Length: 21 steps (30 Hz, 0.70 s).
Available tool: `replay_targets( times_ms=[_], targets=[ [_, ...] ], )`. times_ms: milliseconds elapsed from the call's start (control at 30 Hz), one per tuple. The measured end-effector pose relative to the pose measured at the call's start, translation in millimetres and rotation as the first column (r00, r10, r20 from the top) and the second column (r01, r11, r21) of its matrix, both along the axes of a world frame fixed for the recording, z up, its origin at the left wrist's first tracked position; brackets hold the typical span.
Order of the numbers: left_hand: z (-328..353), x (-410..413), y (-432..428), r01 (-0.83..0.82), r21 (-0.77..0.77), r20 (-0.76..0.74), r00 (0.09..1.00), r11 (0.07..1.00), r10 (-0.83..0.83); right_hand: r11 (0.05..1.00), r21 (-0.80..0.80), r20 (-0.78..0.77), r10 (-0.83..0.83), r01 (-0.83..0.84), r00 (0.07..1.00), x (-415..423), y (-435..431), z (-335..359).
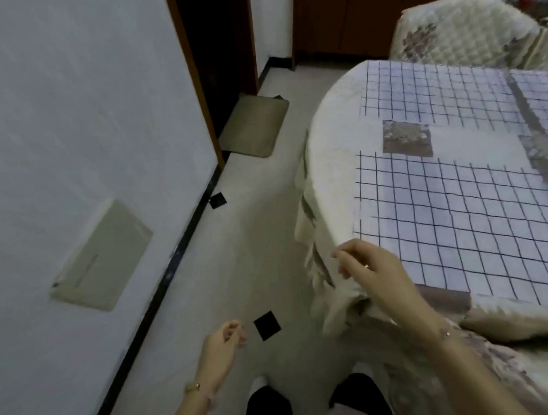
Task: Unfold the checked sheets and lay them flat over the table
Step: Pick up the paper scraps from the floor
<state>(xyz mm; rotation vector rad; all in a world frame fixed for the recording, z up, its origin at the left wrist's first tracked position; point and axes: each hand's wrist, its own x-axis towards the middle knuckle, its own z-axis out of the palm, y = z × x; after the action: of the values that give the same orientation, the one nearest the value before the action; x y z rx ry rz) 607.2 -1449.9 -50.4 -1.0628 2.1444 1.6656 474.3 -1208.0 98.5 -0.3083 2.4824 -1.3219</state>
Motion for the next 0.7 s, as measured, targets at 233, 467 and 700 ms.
replay_targets(
  times_ms=[233,467,700],
  targets=[
    [-39.5,64.0,-54.2,0.105,0.073,0.237,0.964,0.992,-0.119,0.985,0.12,0.336,-0.157,0.123,0.929,86.9,-35.4,-112.0],
    [-46.0,59.8,-52.2,0.354,0.133,0.342,0.86,0.926,-0.378,0.818,0.351,0.58,-0.572,0.456,0.58,209.1,28.8,-191.4],
    [-58.0,57.1,-9.6,0.724,0.053,0.364,0.628,0.688,-0.688,0.468,0.356,0.69,-0.715,0.809,0.11,340.0,54.0,-209.8]
  ],
)
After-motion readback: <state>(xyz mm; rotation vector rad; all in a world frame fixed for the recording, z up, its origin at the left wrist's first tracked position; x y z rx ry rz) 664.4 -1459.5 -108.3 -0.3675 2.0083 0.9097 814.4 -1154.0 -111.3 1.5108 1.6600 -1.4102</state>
